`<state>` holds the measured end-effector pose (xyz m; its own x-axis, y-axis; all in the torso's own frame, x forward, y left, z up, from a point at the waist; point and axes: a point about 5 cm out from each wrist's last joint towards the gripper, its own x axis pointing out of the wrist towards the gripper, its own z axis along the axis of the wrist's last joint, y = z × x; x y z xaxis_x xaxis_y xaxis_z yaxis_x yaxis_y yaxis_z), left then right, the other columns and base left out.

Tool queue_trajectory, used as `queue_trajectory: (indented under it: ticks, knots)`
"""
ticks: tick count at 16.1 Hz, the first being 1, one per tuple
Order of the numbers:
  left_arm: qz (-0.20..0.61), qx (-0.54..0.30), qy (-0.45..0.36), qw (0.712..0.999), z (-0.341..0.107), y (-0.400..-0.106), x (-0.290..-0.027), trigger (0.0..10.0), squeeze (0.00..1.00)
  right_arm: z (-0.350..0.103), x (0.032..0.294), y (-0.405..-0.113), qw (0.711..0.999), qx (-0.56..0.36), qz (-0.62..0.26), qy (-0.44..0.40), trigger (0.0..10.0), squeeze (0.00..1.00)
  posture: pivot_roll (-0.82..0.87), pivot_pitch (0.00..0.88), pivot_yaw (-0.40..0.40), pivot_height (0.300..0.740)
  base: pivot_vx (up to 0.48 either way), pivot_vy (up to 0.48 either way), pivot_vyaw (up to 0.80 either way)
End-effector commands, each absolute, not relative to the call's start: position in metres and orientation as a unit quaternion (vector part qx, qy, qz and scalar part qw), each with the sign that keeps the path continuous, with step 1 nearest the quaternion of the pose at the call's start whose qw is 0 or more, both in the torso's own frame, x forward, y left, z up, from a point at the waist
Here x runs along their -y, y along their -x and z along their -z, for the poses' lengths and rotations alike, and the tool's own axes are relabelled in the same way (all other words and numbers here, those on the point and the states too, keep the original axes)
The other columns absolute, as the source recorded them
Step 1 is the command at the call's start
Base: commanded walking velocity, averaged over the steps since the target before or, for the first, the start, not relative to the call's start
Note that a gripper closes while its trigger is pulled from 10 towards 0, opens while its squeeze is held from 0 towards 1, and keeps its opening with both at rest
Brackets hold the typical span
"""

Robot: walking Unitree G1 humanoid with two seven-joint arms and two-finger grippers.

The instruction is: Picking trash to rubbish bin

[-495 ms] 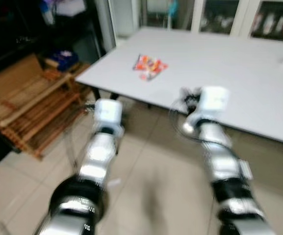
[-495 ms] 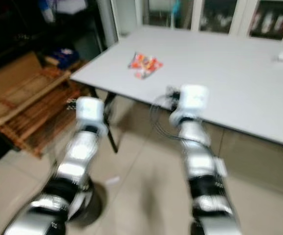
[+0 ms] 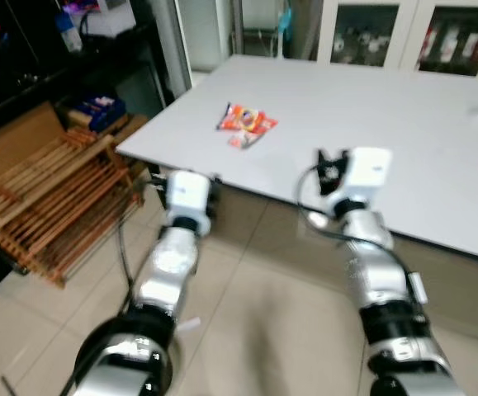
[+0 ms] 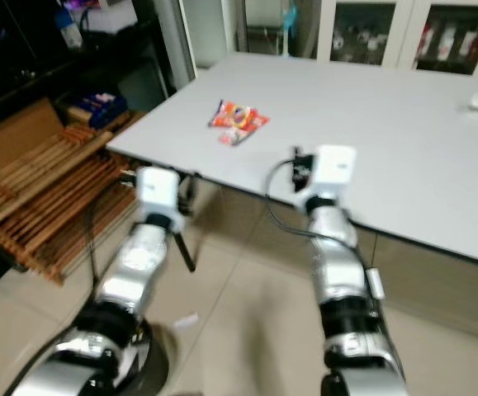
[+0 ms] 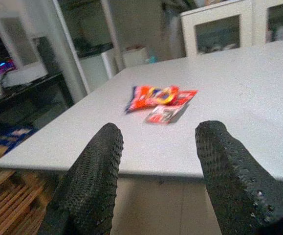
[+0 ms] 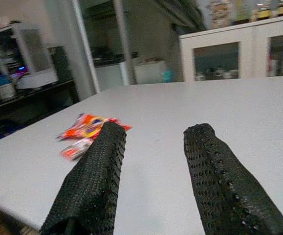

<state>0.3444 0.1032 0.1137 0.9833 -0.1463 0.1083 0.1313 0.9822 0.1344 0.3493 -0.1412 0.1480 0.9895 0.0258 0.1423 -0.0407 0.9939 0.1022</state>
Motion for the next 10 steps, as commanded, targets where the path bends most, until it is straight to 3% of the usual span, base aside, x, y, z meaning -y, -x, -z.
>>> queue_trajectory:
  ticks: [1, 10]
  knots:
    - [0.051, 0.066, -0.07, 0.994, -0.1193, -0.3473, -0.117, 10.0, 0.0, -0.154, 0.1292, -0.3508, 0.995, 0.075, -0.034, -0.062, 10.0, 0.0, 0.01, 0.0, 0.095, 0.74, 0.349, 0.0, 0.0]
    - [0.054, 0.066, -0.068, 0.994, -0.1192, -0.3464, -0.116, 10.0, 0.0, -0.1529, 0.1301, -0.3498, 0.995, 0.075, -0.03, -0.051, 10.0, 0.0, 0.01, 0.0, 0.094, 0.74, 0.347, 0.0, 0.0]
